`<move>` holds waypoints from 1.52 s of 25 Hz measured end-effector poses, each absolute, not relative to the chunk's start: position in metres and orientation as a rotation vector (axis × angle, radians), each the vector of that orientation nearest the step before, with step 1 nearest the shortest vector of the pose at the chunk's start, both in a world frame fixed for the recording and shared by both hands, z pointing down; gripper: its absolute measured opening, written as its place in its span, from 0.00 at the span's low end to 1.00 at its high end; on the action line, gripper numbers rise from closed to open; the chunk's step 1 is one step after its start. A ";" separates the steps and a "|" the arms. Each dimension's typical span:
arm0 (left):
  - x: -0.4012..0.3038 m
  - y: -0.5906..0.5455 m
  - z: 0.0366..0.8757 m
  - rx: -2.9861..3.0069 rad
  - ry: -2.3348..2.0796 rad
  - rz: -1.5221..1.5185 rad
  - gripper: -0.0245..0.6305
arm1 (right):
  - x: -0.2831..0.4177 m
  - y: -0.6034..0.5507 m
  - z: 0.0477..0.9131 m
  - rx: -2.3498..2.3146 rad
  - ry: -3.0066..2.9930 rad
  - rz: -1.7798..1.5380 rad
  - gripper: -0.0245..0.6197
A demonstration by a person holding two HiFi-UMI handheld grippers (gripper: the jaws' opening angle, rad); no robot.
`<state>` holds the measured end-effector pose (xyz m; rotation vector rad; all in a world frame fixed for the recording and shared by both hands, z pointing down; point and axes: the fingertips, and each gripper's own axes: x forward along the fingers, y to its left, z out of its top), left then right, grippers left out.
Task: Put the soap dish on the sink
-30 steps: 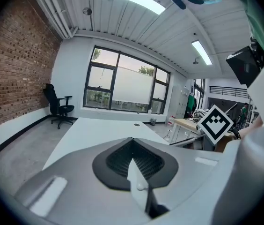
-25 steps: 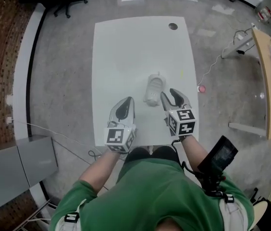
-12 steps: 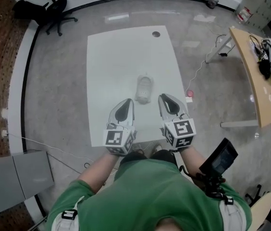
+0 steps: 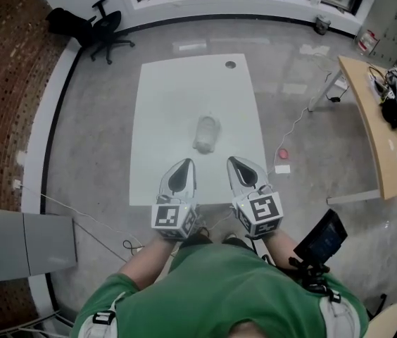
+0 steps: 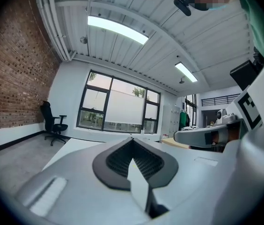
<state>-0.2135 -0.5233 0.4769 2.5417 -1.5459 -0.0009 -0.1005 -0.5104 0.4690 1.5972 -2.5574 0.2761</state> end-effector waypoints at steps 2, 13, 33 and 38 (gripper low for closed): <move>-0.209 -0.508 0.475 2.539 -1.560 -0.011 0.05 | -0.097 -0.496 0.465 1.581 -2.585 0.273 0.04; -0.208 -0.454 0.459 2.556 -1.557 -0.053 0.05 | -0.104 -0.446 0.453 1.499 -2.656 0.250 0.04; -0.224 -0.425 0.441 2.638 -1.400 -0.128 0.05 | -0.122 -0.403 0.437 1.645 -2.559 0.263 0.04; -0.223 -0.421 0.439 2.641 -1.396 -0.129 0.05 | -0.120 -0.396 0.435 1.656 -2.555 0.263 0.04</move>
